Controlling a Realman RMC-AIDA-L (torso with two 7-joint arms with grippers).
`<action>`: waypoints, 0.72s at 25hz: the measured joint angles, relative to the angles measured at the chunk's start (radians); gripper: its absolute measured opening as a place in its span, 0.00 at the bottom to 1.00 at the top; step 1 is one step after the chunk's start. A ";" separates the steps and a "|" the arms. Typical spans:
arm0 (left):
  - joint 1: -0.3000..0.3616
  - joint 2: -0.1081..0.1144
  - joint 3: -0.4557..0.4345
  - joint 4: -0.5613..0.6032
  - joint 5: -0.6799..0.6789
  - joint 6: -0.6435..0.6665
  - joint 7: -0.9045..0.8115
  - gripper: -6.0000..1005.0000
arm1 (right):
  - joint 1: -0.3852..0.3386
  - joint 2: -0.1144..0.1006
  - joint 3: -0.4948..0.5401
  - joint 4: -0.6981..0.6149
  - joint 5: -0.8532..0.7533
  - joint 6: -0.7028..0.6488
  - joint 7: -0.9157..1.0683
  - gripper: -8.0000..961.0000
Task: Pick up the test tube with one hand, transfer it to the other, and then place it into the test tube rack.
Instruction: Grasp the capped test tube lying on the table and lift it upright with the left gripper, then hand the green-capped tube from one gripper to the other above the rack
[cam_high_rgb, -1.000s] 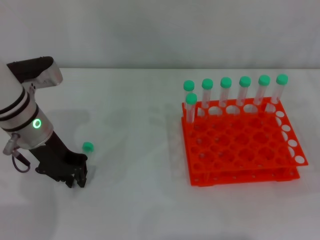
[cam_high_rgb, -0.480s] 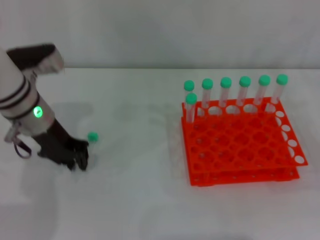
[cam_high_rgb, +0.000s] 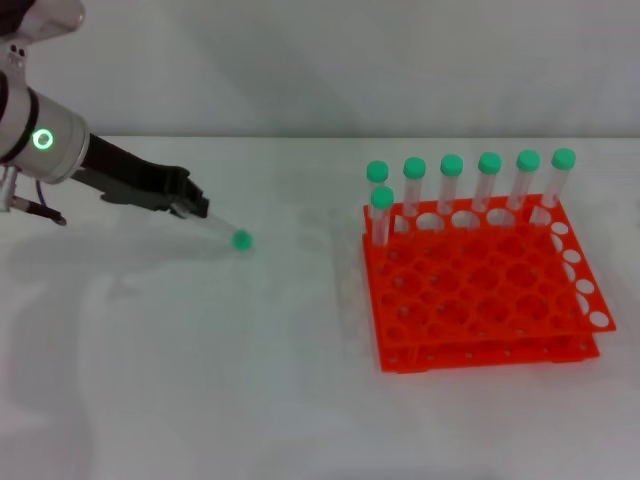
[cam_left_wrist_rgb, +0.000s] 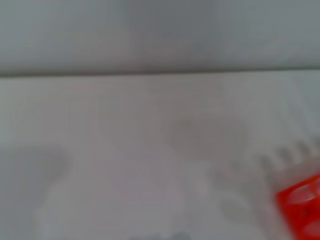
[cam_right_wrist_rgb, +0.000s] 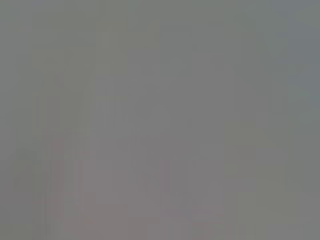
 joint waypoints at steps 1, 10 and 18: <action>0.005 0.000 -0.003 -0.001 -0.020 -0.003 0.022 0.22 | -0.006 -0.001 -0.001 -0.011 -0.008 0.000 0.015 0.83; 0.040 0.002 -0.007 0.010 -0.148 -0.004 0.108 0.22 | -0.028 -0.010 -0.030 -0.039 -0.026 0.001 0.080 0.83; 0.127 -0.024 -0.011 0.234 -0.181 -0.023 0.125 0.22 | -0.033 -0.019 -0.037 -0.042 -0.093 -0.003 0.164 0.82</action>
